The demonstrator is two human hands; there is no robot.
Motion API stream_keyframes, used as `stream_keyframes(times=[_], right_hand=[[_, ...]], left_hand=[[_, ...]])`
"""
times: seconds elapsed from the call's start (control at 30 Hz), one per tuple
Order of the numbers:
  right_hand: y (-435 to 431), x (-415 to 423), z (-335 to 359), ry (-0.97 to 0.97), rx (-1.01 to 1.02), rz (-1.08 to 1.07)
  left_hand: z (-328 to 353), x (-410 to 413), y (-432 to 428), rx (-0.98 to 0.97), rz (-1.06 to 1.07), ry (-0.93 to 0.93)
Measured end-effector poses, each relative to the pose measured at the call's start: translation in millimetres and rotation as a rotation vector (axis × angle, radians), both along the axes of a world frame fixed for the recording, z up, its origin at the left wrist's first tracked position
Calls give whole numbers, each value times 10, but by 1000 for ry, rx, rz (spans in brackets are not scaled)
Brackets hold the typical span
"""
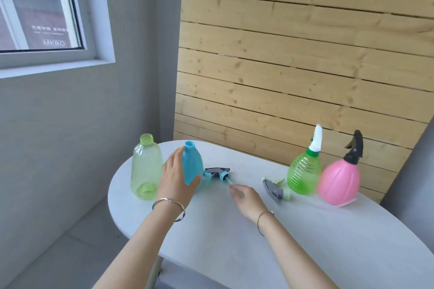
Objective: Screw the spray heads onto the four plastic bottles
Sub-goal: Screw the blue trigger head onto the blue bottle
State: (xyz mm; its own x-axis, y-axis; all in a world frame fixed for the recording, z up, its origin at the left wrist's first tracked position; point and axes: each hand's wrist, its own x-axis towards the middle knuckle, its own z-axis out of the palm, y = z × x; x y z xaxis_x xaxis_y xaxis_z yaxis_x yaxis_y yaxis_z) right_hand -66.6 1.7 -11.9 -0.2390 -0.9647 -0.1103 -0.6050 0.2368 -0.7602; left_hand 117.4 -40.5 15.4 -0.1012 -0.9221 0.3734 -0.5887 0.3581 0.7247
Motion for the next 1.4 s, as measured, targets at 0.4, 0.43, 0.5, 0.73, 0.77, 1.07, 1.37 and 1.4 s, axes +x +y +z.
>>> stream_keyframes(times=[0.4, 0.43, 0.5, 0.73, 0.77, 1.07, 1.37, 1.4], right_hand=[[284, -285, 37, 236, -79, -277], [250, -256, 38, 206, -77, -265], [190, -210, 19, 191, -44, -249], [123, -214, -34, 194, 42, -222], [134, -215, -25, 170, 52, -215], [291, -333, 77, -134, 50, -250], [427, -282, 505, -1312, -171, -386], [432, -267, 563, -1362, -211, -365]], left_hand=[[-116, -53, -135, 72, 70, 43], [-108, -67, -143, 77, 78, 48], [-109, -112, -140, 80, 82, 43], [-177, -118, -115, 129, 61, 22], [-186, -103, -112, 141, 57, 23], [-145, -16, 6, 113, -33, 190], [104, 18, 349, 215, -155, 360], [123, 13, 387, 216, -173, 365]])
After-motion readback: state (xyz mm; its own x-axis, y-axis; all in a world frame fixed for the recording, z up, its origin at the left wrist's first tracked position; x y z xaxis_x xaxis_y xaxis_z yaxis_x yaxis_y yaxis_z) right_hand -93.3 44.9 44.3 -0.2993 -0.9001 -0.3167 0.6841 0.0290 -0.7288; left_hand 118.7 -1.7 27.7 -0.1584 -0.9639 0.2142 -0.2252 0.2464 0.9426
